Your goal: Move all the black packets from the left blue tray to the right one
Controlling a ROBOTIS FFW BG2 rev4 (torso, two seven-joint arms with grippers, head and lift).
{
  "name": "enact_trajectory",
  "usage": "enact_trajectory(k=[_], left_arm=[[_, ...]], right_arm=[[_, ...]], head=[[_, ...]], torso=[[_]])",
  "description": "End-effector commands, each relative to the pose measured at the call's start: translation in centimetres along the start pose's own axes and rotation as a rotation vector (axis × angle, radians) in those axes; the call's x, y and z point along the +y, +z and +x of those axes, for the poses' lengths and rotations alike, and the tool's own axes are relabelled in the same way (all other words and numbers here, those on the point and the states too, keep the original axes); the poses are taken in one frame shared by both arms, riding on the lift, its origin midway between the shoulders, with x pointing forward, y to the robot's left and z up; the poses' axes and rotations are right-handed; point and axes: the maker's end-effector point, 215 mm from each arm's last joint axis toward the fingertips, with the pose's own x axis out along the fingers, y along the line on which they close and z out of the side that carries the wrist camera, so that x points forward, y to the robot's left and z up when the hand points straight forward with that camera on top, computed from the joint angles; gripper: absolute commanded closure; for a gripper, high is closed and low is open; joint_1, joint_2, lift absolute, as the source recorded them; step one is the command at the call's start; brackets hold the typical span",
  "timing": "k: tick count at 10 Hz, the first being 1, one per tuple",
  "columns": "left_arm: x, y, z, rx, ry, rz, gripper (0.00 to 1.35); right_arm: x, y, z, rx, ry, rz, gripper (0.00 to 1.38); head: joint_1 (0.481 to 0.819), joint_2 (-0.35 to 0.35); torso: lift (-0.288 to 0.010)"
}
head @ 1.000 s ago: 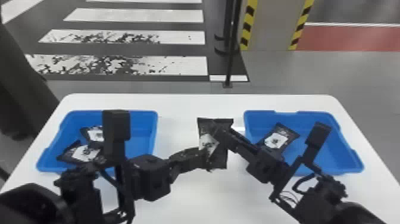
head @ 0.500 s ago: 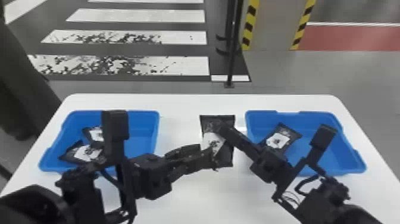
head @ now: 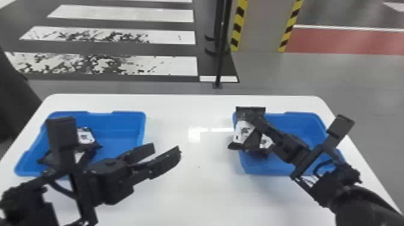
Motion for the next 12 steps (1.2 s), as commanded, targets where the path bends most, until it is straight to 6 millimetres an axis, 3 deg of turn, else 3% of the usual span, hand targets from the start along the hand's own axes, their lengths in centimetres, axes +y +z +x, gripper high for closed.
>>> enact_trajectory(k=[1, 3, 4, 5, 6, 7, 10, 12], left_arm=[[2.7, 1.0, -1.9, -0.039, 0.076, 0.005, 0.34], [5.6, 2.4, -4.2, -0.073, 0.167, 0.032, 0.32], [6.8, 3.0, -5.1, -0.084, 0.207, 0.046, 0.28], [7.8, 3.4, -5.8, -0.089, 0.239, 0.057, 0.26], [8.8, 3.7, -6.7, -0.088, 0.272, 0.068, 0.24], [9.9, 3.9, -7.4, -0.087, 0.306, 0.077, 0.23], [14.5, 5.0, -10.7, -0.081, 0.451, 0.111, 0.22], [17.2, 4.7, -11.9, -0.050, 0.529, 0.095, 0.23]], right_arm=[[-4.9, 1.3, -0.7, -0.006, -0.107, -0.051, 1.26], [-9.6, 0.7, -0.9, -0.002, -0.212, -0.052, 1.17], [-12.2, 1.6, -1.8, -0.018, -0.273, -0.072, 1.07], [-14.2, 2.6, -2.9, -0.022, -0.345, -0.122, 0.74], [-14.9, 3.7, -3.8, -0.051, -0.385, -0.170, 0.30], [-14.2, 4.1, -4.9, -0.058, -0.411, -0.227, 0.05], [-5.8, 5.2, -8.1, -0.090, -0.382, -0.406, 0.16], [0.6, 3.8, -6.9, -0.094, -0.250, -0.382, 0.17]], head=[[0.695, -0.105], [0.695, -0.121], [0.695, -0.118], [0.695, -0.117], [0.695, -0.128], [0.695, -0.138], [0.695, -0.100], [0.695, 0.002]], torso=[[-0.140], [-0.140], [-0.140], [-0.140], [-0.140], [-0.140], [-0.140], [-0.140]])
